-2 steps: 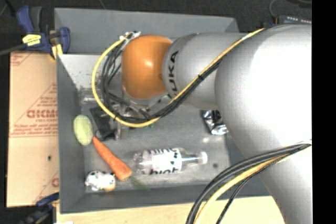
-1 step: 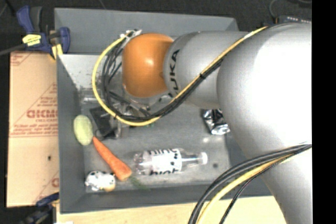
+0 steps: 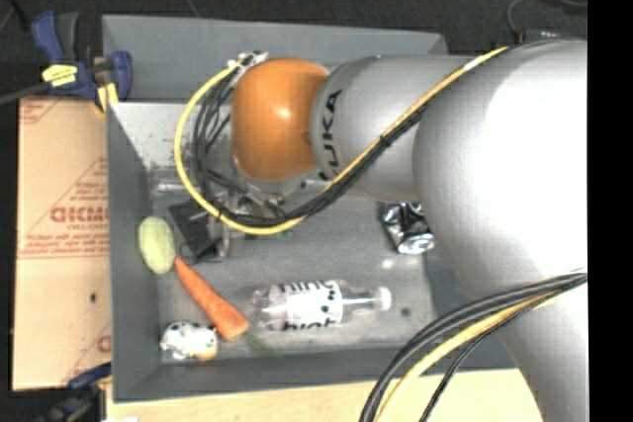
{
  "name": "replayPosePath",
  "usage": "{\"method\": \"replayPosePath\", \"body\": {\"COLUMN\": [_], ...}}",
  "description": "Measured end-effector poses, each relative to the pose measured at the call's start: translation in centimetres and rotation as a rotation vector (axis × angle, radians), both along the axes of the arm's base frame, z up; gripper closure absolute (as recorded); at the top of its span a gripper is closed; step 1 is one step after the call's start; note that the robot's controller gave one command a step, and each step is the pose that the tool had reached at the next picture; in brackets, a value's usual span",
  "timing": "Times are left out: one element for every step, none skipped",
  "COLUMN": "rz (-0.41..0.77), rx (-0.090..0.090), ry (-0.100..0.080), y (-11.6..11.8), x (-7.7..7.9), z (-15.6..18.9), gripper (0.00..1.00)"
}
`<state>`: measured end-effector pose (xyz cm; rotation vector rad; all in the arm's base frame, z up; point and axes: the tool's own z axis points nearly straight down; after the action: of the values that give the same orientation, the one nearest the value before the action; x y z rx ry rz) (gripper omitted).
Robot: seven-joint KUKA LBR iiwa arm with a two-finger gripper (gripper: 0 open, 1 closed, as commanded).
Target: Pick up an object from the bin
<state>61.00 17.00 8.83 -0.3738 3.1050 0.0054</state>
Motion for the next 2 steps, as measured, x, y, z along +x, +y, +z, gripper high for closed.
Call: {"method": "replayPosePath", "body": {"rz": [-0.001, -0.002], "rx": [-0.001, -0.001], "ry": [0.002, 0.004], "y": [0.0, -0.1], "x": [-0.1, -0.1], "z": [1.2, 2.9], "gripper": [1.00, 1.00]}}
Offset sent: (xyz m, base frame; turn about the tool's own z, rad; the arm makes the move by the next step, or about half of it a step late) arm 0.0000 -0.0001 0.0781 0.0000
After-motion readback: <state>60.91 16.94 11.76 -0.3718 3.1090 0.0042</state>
